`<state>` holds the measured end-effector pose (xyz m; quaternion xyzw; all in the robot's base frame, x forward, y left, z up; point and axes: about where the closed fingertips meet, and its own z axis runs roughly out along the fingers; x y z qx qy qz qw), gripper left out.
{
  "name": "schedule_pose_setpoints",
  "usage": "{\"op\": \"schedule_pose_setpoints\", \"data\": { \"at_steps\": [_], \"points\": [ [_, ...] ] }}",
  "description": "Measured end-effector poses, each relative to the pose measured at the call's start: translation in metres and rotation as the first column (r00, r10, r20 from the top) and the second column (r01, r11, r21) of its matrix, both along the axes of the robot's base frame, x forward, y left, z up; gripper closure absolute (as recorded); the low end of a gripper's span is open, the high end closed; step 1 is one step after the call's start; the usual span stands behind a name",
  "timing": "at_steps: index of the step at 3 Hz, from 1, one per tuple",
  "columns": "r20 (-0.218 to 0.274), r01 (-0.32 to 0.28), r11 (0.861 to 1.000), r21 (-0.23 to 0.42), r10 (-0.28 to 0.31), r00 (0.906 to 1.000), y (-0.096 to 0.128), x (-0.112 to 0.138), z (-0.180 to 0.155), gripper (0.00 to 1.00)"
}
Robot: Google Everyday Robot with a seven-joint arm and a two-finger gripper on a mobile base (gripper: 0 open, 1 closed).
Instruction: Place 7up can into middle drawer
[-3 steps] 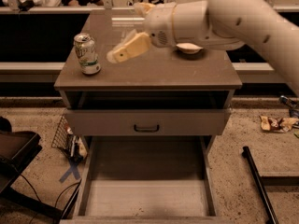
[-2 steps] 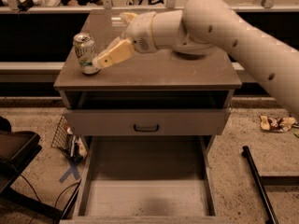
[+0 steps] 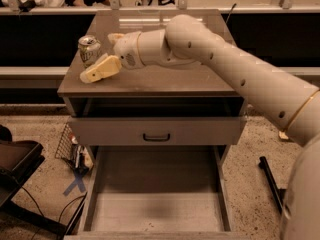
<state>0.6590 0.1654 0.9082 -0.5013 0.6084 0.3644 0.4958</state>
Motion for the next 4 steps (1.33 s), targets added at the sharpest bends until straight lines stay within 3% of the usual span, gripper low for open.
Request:
{"op": "schedule_pose_setpoints", "data": {
  "at_steps": [1, 2, 3, 4],
  "points": [
    [-0.076, -0.013, 0.998, 0.058, 0.018, 0.9969, 0.021, 0.021, -0.018, 0.0],
    [-0.114, -0.014, 0.994, 0.108, 0.026, 0.9931, 0.033, 0.041, -0.023, 0.0],
    [-0.115, -0.02, 0.986, 0.165, 0.04, 0.9926, 0.043, 0.05, -0.021, 0.18],
    [-0.115, -0.026, 0.985, 0.171, 0.046, 0.9924, 0.047, 0.049, -0.021, 0.41]
  ]
}}
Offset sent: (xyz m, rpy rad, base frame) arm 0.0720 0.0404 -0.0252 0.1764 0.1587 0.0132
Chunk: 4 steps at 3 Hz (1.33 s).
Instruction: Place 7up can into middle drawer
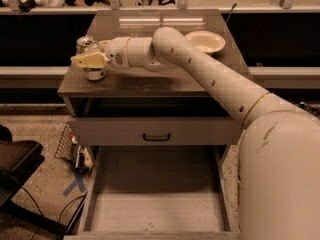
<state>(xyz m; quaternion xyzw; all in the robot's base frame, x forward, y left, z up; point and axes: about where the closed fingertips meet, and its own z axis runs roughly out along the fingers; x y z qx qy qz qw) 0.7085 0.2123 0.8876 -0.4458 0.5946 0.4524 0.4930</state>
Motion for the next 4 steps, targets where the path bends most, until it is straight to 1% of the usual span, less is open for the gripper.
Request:
{"op": "schedule_pose_setpoints", "data": {
  "at_steps": [2, 3, 4],
  "points": [
    [-0.001, -0.01, 1.0, 0.001, 0.01, 1.0, 0.006, -0.003, 0.0, 0.87],
    [-0.002, -0.014, 1.0, 0.001, 0.014, 0.9999, 0.009, -0.004, 0.0, 1.0],
    [0.029, 0.004, 1.0, -0.011, -0.003, 0.9996, -0.008, -0.02, 0.021, 1.0]
  ]
}}
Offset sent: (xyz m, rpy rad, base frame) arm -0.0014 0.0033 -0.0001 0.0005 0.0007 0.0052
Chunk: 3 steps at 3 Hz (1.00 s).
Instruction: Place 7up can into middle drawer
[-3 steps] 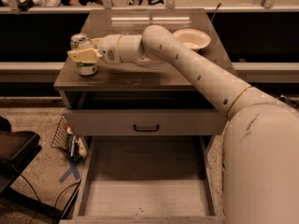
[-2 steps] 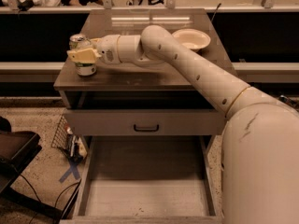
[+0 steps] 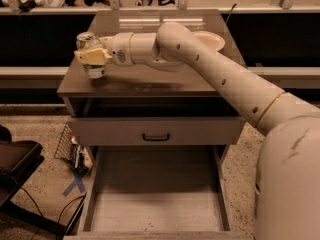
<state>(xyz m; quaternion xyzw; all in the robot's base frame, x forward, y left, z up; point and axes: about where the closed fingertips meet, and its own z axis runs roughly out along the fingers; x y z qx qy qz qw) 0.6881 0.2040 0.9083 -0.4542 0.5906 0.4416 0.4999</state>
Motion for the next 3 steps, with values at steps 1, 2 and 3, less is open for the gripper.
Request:
{"op": "schedule_pose_setpoints", "data": {
  "at_steps": [1, 2, 3],
  "points": [
    [0.071, 0.04, 0.999, 0.005, -0.04, 0.9967, -0.029, -0.049, 0.045, 1.0],
    [0.126, 0.074, 0.997, 0.027, -0.077, 0.989, -0.04, -0.115, 0.071, 1.0],
    [0.106, 0.081, 0.996, 0.049, -0.086, 0.9907, -0.036, -0.176, 0.057, 1.0]
  ]
}}
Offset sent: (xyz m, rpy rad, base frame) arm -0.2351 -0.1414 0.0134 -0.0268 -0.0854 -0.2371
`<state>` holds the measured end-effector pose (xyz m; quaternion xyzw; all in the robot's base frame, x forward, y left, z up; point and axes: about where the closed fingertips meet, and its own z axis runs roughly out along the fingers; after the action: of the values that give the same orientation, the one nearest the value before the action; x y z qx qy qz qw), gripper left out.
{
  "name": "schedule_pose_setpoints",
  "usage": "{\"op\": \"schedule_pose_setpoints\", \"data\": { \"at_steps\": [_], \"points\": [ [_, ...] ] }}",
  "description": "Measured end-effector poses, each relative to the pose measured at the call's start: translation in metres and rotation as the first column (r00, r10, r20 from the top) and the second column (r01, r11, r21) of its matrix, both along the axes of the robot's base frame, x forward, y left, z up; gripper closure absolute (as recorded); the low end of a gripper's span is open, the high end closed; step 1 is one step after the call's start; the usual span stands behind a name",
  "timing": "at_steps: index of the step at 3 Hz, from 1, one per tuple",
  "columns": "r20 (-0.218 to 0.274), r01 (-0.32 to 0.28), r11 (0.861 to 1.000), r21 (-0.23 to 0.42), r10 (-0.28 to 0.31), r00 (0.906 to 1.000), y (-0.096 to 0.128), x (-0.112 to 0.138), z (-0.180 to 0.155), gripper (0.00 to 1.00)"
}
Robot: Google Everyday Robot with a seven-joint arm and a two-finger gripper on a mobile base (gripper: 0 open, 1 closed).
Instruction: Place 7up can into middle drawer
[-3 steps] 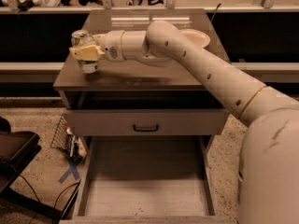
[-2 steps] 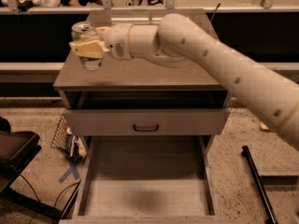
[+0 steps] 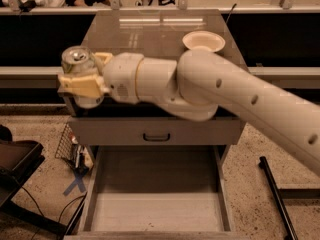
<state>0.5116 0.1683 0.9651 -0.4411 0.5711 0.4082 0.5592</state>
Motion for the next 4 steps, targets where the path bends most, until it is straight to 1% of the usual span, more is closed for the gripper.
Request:
{"op": "schedule_pose_setpoints", "data": {
  "at_steps": [1, 2, 3, 4],
  "points": [
    [-0.086, 0.015, 0.999, -0.049, -0.019, 0.9961, -0.025, -0.069, -0.065, 1.0],
    [-0.15, 0.112, 0.98, -0.162, -0.137, 0.9792, -0.088, -0.078, -0.114, 1.0],
    [-0.174, 0.199, 0.935, -0.294, -0.257, 0.9507, -0.162, -0.04, -0.138, 1.0],
    [-0.178, 0.22, 0.918, -0.33, -0.29, 0.9405, -0.181, -0.034, -0.154, 1.0]
  ]
}}
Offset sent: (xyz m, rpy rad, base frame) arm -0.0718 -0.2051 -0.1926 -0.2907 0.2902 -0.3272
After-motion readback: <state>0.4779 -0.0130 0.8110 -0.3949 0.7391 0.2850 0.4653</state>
